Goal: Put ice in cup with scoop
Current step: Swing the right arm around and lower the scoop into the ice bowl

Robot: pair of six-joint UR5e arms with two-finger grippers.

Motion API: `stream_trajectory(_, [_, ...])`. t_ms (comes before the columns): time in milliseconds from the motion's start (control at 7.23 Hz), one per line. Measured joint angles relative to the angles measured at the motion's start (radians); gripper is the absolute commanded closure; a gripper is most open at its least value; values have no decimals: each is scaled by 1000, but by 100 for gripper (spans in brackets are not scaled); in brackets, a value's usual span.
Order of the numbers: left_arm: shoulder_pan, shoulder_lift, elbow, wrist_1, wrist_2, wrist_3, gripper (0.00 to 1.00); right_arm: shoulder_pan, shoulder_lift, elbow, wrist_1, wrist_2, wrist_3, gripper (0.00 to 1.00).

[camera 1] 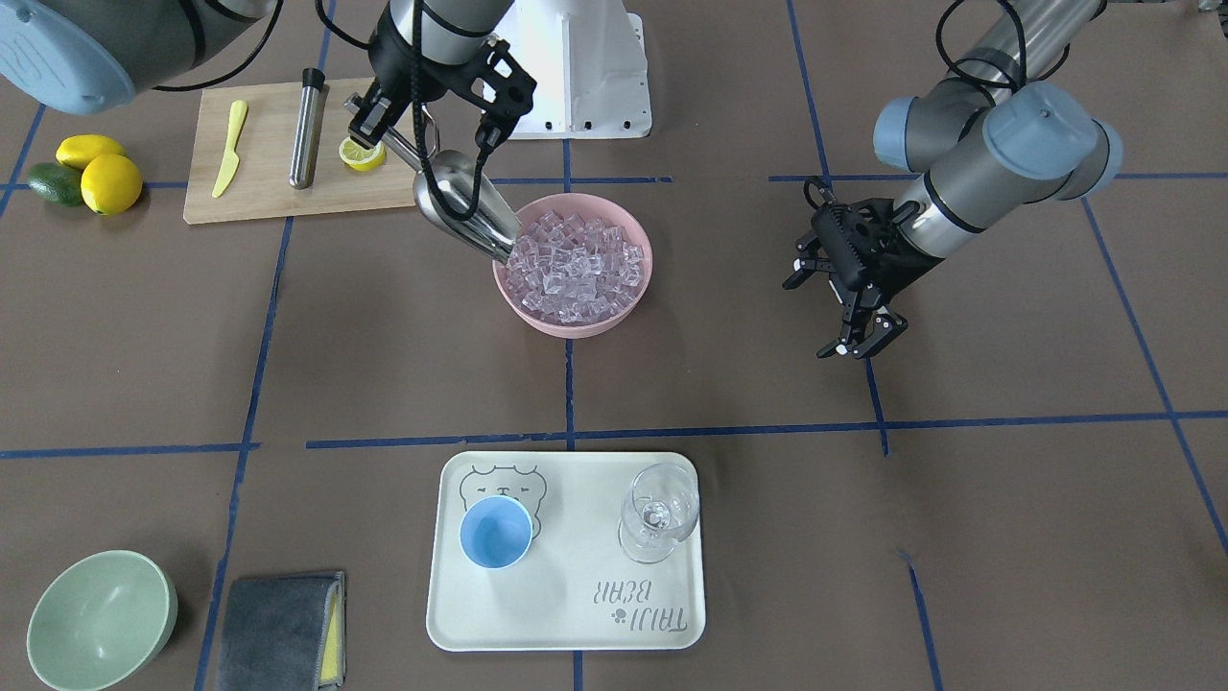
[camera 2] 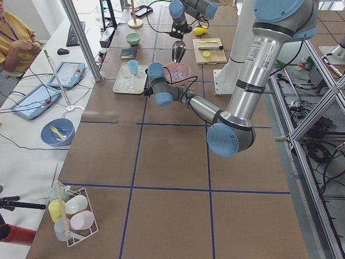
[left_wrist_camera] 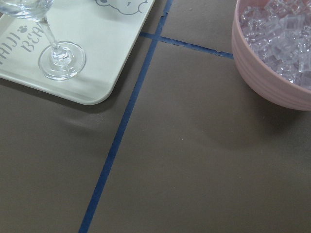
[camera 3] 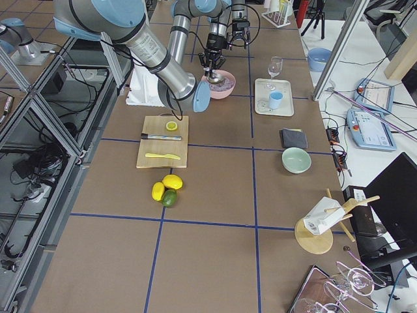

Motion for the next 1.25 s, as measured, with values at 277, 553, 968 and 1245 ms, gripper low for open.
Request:
stream_trajectory(277, [0,1,0,-1,-1,0,0,-31,14,-42,-27,-42,-7,100])
stream_trajectory(553, [1,2,1,-1,0,0,0,-46,14,-47,-50,-71,-29,100])
stream_trajectory(968, [5,2,12,-9,0,0,0,-55,22,-64,-54,-77,-41,100])
stream_trajectory(1245, [8,6,33,-61,0,0,0,-56,39,-98,-48,-60,-41,100])
